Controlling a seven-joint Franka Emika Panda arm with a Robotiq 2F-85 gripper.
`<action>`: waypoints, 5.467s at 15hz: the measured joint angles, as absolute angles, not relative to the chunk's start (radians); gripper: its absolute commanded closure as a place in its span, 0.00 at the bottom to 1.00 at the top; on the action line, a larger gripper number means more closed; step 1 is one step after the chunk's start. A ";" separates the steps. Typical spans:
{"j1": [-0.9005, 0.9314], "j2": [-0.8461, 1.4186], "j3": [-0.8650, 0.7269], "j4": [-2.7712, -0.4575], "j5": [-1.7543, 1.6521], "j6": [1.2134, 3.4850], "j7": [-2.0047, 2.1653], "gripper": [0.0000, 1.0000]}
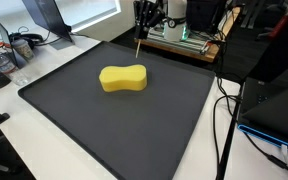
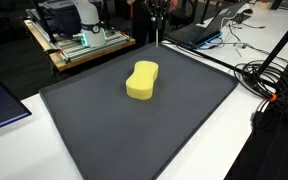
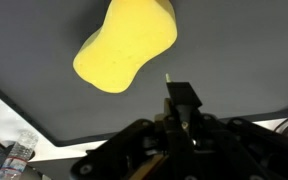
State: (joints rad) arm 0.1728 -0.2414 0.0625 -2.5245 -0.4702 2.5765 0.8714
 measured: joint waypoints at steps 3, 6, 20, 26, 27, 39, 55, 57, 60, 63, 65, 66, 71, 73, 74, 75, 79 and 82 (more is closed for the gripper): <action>0.210 -0.291 -0.051 -2.606 -0.305 2.653 0.637 0.97; 0.274 -0.307 -0.201 -2.632 -0.129 2.652 0.398 0.97; 0.016 -0.106 -0.299 -2.399 0.406 2.280 -0.135 0.97; -0.095 0.111 -0.267 -2.190 0.446 2.209 -0.201 0.97; -0.116 0.142 -0.259 -2.150 0.448 2.188 -0.224 0.97; -0.289 0.419 -0.132 -1.689 0.473 1.932 -0.410 0.97; -0.167 0.210 -0.096 -1.911 0.238 2.199 -0.121 0.97; -0.132 0.132 -0.093 -2.007 0.197 2.256 -0.088 0.97; -0.084 0.019 -0.079 -2.143 0.100 2.347 -0.009 0.97; -0.052 -0.074 -0.048 -2.265 -0.022 2.431 0.086 0.97; -0.038 -0.126 -0.014 -2.336 -0.091 2.466 0.140 0.88; -0.031 -0.148 0.004 -2.365 -0.111 2.474 0.156 0.88; -0.020 -0.192 0.030 -2.415 -0.128 2.480 0.175 0.97; -0.020 -0.188 0.031 -2.415 -0.127 2.479 0.175 0.97; -0.020 -0.182 0.034 -2.415 -0.132 2.479 0.180 0.97; -0.020 -0.173 0.038 -2.414 -0.140 2.479 0.192 0.97; -0.020 -0.121 0.069 -2.409 -0.210 2.480 0.278 0.97; -0.019 -0.081 0.088 -2.406 -0.288 2.480 0.365 0.97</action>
State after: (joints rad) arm -0.0192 -0.0812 0.0876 -2.4064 -0.2884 2.4796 0.3646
